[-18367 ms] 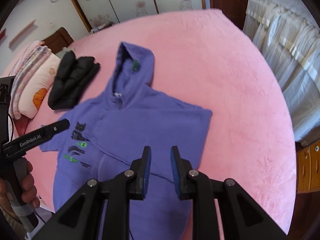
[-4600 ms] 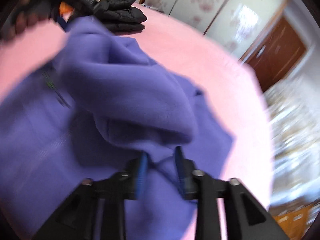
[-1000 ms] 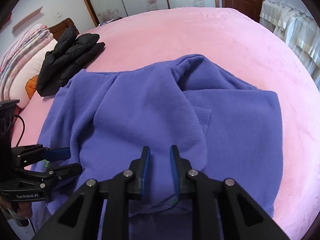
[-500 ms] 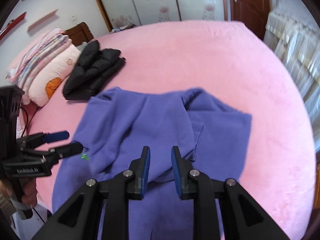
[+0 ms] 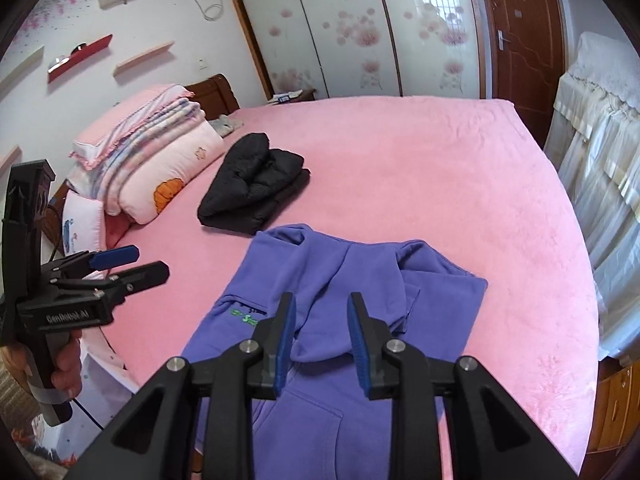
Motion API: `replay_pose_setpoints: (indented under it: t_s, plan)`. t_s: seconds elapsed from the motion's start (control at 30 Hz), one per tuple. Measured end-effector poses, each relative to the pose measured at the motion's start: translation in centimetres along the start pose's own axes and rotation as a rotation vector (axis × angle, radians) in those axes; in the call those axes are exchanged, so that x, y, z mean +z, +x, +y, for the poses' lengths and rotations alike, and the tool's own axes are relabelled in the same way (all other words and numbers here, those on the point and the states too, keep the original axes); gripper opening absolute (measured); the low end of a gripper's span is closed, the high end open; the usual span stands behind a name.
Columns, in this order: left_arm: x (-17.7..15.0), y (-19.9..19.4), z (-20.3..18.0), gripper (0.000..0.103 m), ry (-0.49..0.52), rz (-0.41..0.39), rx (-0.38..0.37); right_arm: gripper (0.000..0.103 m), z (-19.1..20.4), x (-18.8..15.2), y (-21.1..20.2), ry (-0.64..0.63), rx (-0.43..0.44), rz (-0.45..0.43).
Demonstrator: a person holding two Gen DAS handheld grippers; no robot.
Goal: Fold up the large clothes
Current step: 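Lift both tools away from the hoodie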
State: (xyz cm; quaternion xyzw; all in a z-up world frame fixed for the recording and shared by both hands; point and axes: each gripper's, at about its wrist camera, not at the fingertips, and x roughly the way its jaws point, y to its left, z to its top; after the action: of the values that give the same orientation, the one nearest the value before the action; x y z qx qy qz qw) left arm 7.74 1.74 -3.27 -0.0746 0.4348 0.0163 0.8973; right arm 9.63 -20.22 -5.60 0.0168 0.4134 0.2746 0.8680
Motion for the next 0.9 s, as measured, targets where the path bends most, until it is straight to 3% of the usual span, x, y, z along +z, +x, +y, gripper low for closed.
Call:
replay_pose_setpoints:
  t_s: [0.3, 0.47, 0.77, 0.9]
  plan:
    - [-2.6, -4.5, 0.0, 0.085, -0.013, -0.021, 0.041, 0.029, 0.5, -1.9, -2.6, 0.013, 0.021, 0.009]
    - [-4.0, -5.2, 0.6, 0.085, -0.032, 0.001, 0.030, 0.029, 0.4, -2.9, -4.1, 0.038, 0.007, -0.019]
    - [-6.3, -6.4, 3.2, 0.085, -0.036, -0.046, 0.039, 0.029, 0.8, -5.2, -4.9, 0.073, -0.011, -0.047]
    - [-8.6, -5.6, 5.2, 0.085, -0.030, -0.014, 0.045, 0.029, 1.9, -6.7, -5.1, 0.068, -0.034, -0.052]
